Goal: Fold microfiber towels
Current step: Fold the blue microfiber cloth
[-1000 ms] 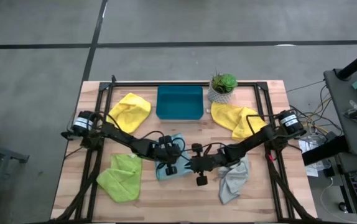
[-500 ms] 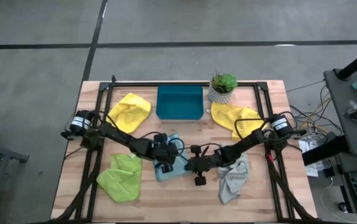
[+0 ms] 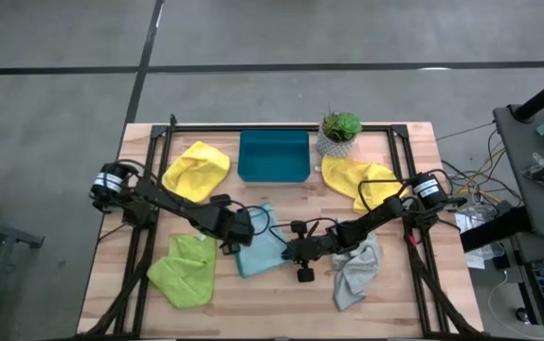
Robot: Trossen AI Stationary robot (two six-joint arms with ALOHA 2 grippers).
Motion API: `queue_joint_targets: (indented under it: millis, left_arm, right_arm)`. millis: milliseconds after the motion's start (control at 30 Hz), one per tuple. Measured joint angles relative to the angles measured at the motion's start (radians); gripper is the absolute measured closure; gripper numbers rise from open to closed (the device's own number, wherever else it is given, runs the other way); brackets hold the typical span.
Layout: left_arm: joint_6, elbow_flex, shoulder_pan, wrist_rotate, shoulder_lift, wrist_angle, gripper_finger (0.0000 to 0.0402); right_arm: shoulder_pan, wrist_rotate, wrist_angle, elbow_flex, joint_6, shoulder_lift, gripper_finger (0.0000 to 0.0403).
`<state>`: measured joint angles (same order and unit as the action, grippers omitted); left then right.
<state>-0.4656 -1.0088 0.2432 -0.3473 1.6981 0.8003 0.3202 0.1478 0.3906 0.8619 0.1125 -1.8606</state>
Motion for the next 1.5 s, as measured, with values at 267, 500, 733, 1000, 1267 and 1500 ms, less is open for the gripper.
queue_joint_targets:
  millis: [267, 500, 733, 1000, 1267, 1500]
  left_arm:
    - [0.003, -0.007, 0.0, 0.041, -0.005, 0.031, 0.0395]
    - [0.0, -0.032, 0.012, 0.101, -0.068, 0.131, 0.0395]
    - [0.001, -0.024, 0.062, 0.103, -0.148, -0.007, 0.0395]
    - [0.003, 0.002, 0.168, 0.103, -0.128, -0.258, 0.0395]
    - [-0.012, 0.002, 0.269, 0.117, -0.114, -0.399, 0.036]
    - [-0.053, 0.002, 0.308, 0.022, -0.115, -0.37, 0.0292]
  right_arm:
    - [0.0, 0.0, 0.009, -0.001, 0.0, 0.004, 0.0374]
    - [0.0, -0.001, -0.011, -0.005, 0.0, 0.039, 0.0374]
    - [0.0, 0.001, -0.004, -0.003, 0.01, 0.068, 0.0374]
    - [0.0, -0.091, -0.004, -0.002, 0.001, 0.098, 0.035]
    - [0.005, -0.103, -0.081, 0.073, -0.006, 0.091, 0.0283]
    - [0.016, -0.097, -0.228, 0.221, -0.058, 0.029, 0.0244]
